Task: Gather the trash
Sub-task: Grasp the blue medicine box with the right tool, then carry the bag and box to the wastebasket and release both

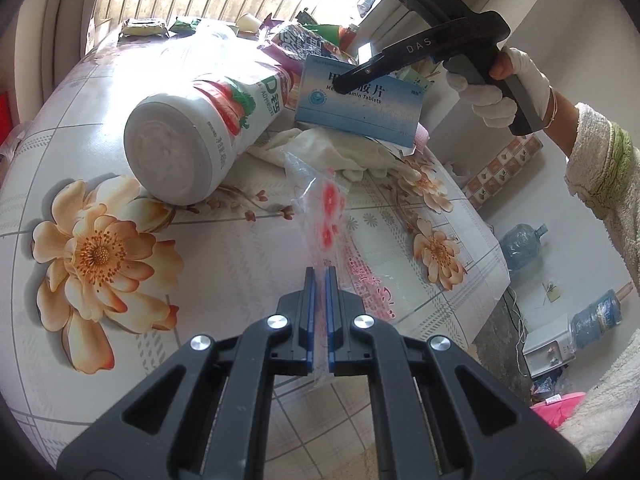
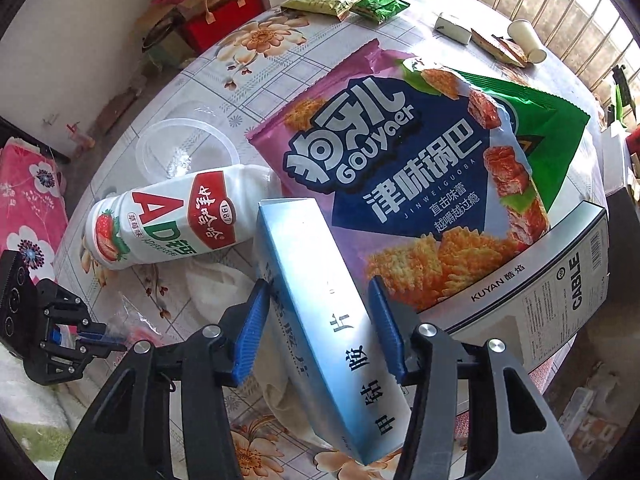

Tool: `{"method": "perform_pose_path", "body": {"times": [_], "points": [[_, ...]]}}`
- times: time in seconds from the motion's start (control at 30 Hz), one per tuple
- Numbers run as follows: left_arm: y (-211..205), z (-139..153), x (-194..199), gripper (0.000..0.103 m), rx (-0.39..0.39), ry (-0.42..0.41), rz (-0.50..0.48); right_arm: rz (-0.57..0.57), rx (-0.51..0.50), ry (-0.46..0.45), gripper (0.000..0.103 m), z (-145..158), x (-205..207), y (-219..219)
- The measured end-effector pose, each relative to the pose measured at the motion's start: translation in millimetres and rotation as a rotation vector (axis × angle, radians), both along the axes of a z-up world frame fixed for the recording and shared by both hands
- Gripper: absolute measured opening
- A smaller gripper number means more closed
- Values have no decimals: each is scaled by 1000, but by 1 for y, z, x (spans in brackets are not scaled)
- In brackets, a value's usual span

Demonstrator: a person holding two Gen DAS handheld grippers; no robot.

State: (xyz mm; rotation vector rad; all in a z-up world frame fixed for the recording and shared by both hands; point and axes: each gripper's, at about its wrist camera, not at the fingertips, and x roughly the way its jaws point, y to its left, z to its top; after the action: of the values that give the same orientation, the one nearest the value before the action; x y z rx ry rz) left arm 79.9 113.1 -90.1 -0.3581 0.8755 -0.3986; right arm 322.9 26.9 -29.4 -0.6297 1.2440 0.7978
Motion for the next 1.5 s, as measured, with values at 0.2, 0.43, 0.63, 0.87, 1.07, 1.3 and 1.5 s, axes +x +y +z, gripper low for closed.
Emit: {"method": "perform_pose_path", "body": {"times": [0.2,0.43,0.63,0.87,1.07,1.3,1.5], "points": [[2,2,-2,3,-18,-8,8,21,-6,-54,31,16,-19,-3],[2,15,-10,3,-21,-37,15,-45,56,-178,30,55,-48,-24],[-1,32,-18,2,-29,-76,21,-223,236,-284,30,106,-83,-71],[-23,51,-20,2,-40,-102,-7,-430,449,-329,30,114,-160,-150],[-70,66,-13,2,-11,-118,-115,-665,563,-336,30,85,-224,-232],[-161,87,11,2,-1,-141,-316,-1036,662,-384,30,51,-288,-345],[-276,105,54,2,26,-98,-521,-1304,697,-454,30,30,-322,-434]]}}
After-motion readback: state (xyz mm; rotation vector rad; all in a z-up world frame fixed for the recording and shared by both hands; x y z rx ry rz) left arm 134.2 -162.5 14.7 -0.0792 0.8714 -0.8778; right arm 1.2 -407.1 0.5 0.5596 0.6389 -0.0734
